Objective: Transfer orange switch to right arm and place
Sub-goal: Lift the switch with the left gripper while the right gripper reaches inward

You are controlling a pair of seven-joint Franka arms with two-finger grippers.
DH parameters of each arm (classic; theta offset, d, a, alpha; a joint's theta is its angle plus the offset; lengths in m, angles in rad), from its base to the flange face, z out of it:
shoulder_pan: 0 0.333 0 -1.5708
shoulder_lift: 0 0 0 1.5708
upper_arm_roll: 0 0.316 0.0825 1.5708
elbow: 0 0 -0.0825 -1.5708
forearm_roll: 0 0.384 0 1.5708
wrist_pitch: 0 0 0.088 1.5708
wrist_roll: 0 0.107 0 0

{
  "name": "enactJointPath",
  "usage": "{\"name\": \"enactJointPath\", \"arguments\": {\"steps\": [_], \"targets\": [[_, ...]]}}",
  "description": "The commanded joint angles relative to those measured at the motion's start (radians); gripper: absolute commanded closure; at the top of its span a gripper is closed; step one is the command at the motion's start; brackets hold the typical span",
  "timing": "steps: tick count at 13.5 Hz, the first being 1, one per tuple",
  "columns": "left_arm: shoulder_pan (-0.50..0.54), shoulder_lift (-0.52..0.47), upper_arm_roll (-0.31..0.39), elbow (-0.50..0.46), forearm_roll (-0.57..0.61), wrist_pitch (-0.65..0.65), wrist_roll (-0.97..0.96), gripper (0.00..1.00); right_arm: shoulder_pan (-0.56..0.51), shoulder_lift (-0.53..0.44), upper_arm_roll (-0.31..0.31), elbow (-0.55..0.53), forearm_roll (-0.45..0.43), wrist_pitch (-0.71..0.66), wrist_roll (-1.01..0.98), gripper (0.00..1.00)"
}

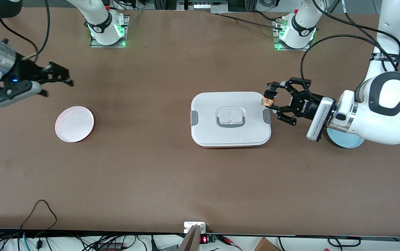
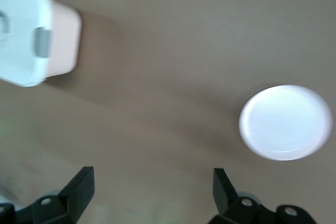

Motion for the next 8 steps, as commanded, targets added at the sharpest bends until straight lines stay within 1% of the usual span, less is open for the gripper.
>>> {"name": "enactJointPath", "arguments": {"steps": [1, 3, 4, 6, 8], "targets": [[0.012, -0.011, -0.085, -0.02, -0.024, 0.112, 0.076, 0.87, -0.007, 0.04, 0.001, 0.009, 0.219, -0.039, 0.123, 0.0], [-0.005, -0.002, -0.148, -0.019, -0.029, 0.179, 0.137, 0.99, -0.003, 0.083, 0.001, 0.009, 0.404, -0.038, 0.145, 0.0], [-0.024, -0.003, -0.155, -0.02, -0.029, 0.24, 0.177, 1.0, -0.004, 0.119, 0.001, 0.009, 0.506, -0.038, 0.177, 0.0], [-0.066, -0.002, -0.158, -0.019, -0.038, 0.278, 0.192, 1.0, -0.003, 0.172, 0.001, 0.001, 0.684, -0.041, 0.188, 0.0], [-0.079, -0.003, -0.159, -0.019, -0.052, 0.31, 0.194, 1.0, 0.007, 0.216, 0.006, -0.025, 0.858, -0.038, 0.179, 0.0]]}}
